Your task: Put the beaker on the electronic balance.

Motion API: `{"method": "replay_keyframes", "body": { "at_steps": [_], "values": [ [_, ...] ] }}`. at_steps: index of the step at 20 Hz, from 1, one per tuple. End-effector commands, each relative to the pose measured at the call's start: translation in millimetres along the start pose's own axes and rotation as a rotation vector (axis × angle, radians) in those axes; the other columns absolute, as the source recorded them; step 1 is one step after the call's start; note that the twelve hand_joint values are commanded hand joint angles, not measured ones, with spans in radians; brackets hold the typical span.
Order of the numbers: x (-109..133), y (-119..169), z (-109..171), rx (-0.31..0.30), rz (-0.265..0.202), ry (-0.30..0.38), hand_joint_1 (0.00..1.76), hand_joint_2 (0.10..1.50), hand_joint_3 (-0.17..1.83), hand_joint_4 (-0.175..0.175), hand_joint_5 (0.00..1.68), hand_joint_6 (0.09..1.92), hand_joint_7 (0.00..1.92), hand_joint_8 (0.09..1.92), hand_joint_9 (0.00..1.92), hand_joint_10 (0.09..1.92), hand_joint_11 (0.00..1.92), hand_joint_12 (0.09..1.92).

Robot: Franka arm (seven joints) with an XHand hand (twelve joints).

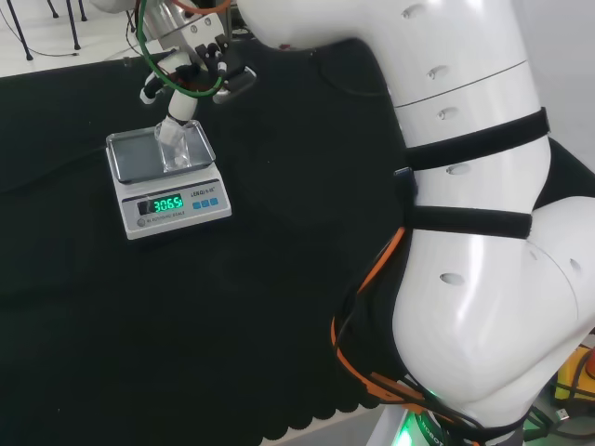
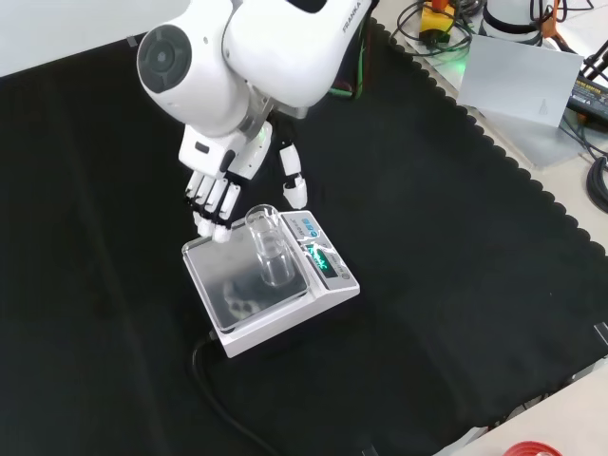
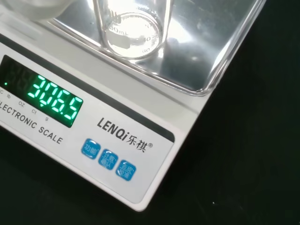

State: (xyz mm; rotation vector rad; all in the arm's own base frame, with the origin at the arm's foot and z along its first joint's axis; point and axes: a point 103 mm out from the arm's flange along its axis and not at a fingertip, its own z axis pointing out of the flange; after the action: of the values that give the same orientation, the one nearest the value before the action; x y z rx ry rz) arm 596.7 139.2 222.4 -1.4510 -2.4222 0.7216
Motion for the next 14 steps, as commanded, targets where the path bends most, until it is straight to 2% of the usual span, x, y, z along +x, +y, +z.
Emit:
{"method": "replay_keyframes", "body": {
  "at_steps": [1,6,14],
  "values": [
    [-9.2,-31.2,-12.0,-0.072,0.033,0.017,0.68,0.77,-0.03,-0.043,0.24,0.09,0.00,0.49,0.01,0.82,0.00,1.36],
    [-21.8,-57.6,-13.9,-0.142,0.074,0.042,0.65,0.82,0.00,-0.050,0.32,0.09,0.06,0.60,0.11,0.87,0.00,1.43],
    [-35.1,-90.1,-10.3,-0.198,0.114,0.045,0.68,0.84,0.00,-0.062,0.41,0.09,0.15,0.67,0.25,0.88,0.03,1.48]
  ]
}}
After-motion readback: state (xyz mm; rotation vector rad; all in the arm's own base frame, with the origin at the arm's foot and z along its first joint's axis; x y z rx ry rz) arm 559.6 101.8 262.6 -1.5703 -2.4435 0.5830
